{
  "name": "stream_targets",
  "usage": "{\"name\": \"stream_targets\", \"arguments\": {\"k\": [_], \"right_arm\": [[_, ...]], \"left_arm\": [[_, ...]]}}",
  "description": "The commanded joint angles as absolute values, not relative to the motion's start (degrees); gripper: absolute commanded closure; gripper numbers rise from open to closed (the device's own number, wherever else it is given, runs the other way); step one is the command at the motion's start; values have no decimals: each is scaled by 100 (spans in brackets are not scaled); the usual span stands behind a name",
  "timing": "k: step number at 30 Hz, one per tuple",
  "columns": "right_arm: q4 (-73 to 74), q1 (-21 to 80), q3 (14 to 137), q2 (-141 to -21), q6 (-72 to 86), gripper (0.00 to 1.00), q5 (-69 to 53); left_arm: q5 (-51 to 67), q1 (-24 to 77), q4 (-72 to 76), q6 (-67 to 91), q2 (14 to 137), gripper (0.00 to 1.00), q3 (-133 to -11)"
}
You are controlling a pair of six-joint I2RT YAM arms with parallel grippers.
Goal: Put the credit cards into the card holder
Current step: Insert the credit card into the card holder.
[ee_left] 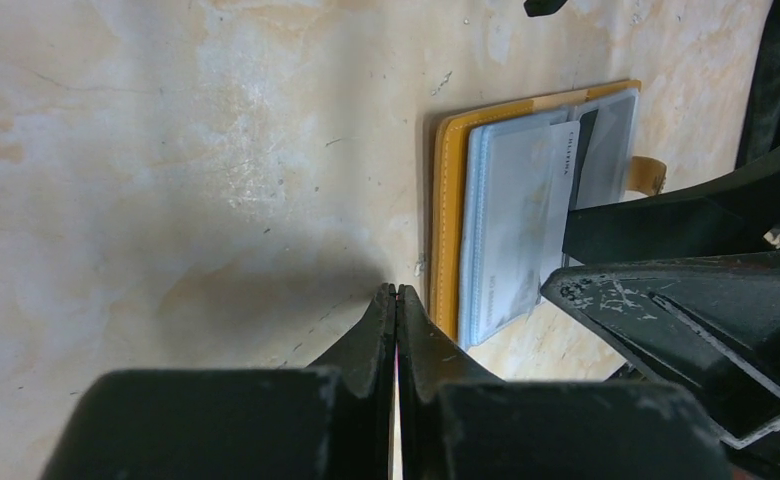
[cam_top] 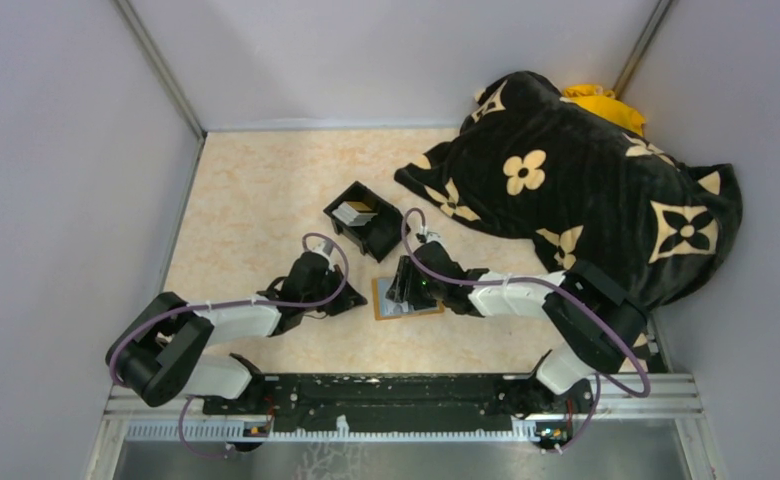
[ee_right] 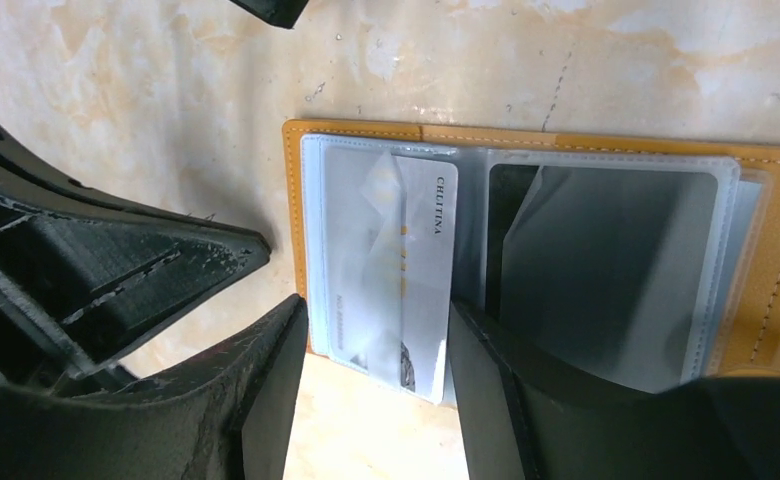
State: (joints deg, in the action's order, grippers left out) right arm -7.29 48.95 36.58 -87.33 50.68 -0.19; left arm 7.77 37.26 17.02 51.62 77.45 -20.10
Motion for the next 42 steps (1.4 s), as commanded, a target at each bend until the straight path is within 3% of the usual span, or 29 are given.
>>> {"name": "stream_targets", "arguments": {"k": [1, 21, 42], "right_arm": [[276, 5123, 4001, -8975, 4571, 46, 729], [1202, 5666, 4989, -9712, 4028, 46, 1128], [1979, 6196, 5598, -10086, 3611, 37, 1738]], "left_arm": [[974, 3760, 1970, 5187, 7814, 98, -2109], [1185, 4126, 2405, 5257, 8260, 99, -2325], [945, 4148, 2486, 5328, 8150, 99, -2228]]}}
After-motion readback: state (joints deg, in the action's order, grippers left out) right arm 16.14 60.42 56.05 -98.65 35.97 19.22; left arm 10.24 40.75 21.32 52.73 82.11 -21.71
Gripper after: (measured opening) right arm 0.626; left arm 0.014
